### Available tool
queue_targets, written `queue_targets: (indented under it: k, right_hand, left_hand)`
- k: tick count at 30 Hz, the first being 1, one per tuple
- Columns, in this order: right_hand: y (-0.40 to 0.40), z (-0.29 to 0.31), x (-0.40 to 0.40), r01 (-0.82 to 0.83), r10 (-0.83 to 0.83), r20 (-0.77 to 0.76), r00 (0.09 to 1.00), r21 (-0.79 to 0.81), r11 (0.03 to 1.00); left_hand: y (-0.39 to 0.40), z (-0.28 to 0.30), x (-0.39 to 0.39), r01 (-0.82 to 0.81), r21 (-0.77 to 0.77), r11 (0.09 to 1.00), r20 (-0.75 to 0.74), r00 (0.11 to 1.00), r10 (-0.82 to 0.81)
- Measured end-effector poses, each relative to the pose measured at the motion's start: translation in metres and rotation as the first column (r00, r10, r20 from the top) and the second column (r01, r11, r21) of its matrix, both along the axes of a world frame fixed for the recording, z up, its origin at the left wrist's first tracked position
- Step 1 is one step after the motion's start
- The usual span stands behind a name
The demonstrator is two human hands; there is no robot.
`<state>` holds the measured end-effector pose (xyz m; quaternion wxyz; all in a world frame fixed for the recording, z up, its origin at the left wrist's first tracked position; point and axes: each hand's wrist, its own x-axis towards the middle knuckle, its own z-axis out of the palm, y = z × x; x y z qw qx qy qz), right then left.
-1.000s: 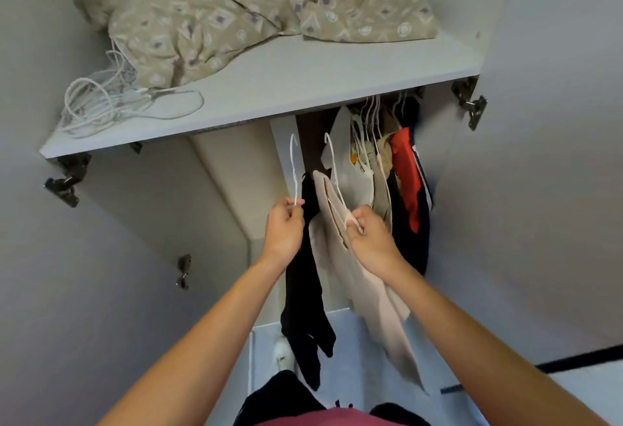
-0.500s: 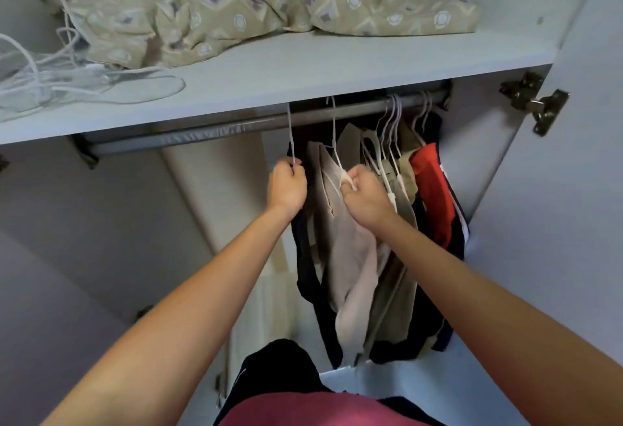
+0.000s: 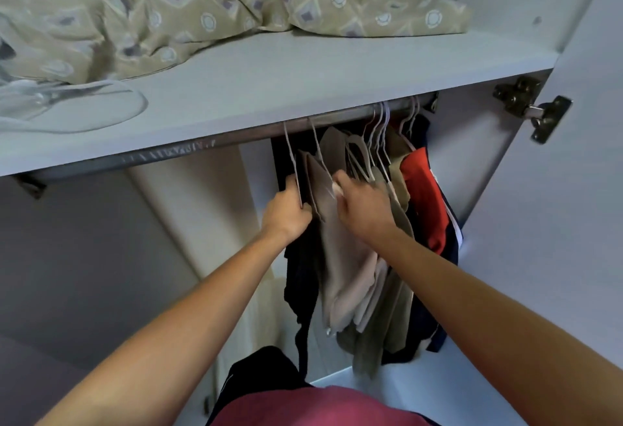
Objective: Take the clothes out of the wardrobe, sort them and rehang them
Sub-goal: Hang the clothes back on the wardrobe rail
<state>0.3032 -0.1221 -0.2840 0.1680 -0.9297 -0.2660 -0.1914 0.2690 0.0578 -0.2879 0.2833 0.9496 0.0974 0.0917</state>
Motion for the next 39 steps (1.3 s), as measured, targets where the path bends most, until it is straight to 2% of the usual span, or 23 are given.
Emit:
queue_targets:
  k: [3, 5, 9, 14, 18, 22, 24, 27, 31, 35, 39]
  right_hand:
    - [-0.017, 0.001, 0.009, -0.028, 0.037, 0.056, 0.998, -0.145, 0.989]
    - [-0.029, 0.0, 0.014, -0.018, 0.029, 0.065, 0.997, -0.166, 0.986]
    - [-0.057, -0.002, 0.021, 0.066, -0.064, 0.043, 0.997, -0.051, 0.997]
    - [-0.082, 0.003, 0.023, 0.155, -0.154, 0.04, 0.987, -0.006, 0.988]
    - [-0.094, 0.005, 0.023, 0.158, -0.158, -0.081, 0.984, -0.006, 0.987]
    - [-0.106, 0.016, 0.008, 0.132, -0.113, -0.161, 0.98, 0.109, 0.985]
    - [-0.107, 0.023, -0.001, 0.11, -0.088, -0.175, 0.981, 0.121, 0.986]
    - [-0.099, 0.036, -0.021, 0.056, -0.03, -0.211, 0.977, 0.115, 0.992]
    - [-0.079, 0.044, -0.069, -0.101, 0.134, -0.249, 0.959, 0.142, 0.985]
    - [-0.063, 0.046, -0.147, -0.33, 0.342, -0.244, 0.908, 0.09, 0.94]
    - [-0.039, 0.056, -0.239, -0.575, 0.573, -0.227, 0.787, 0.064, 0.815]
  left_hand:
    - [-0.003, 0.001, -0.003, 0.069, 0.124, 0.99, -0.059, 0.996, -0.062]
    - [-0.006, 0.004, 0.001, 0.104, 0.199, 0.974, -0.09, 0.992, -0.087]
    - [-0.02, 0.012, 0.017, 0.201, 0.293, 0.935, -0.164, 0.974, -0.158]
    - [-0.061, 0.023, 0.045, 0.271, 0.365, 0.891, -0.221, 0.955, -0.2]
    - [-0.085, 0.024, 0.055, 0.269, 0.335, 0.903, -0.228, 0.953, -0.2]
    - [-0.084, 0.03, 0.035, 0.286, 0.384, 0.878, -0.27, 0.944, -0.19]
    - [-0.082, 0.036, 0.013, 0.234, 0.375, 0.897, -0.272, 0.953, -0.135]
    - [-0.079, 0.043, -0.033, 0.082, 0.34, 0.937, -0.198, 0.98, -0.014]
    - [-0.075, 0.047, -0.122, -0.13, 0.339, 0.932, -0.117, 0.977, 0.179]
    - [-0.077, 0.051, -0.247, -0.365, 0.344, 0.865, -0.102, 0.901, 0.421]
    - [-0.087, 0.062, -0.387, -0.526, 0.409, 0.746, -0.096, 0.788, 0.608]
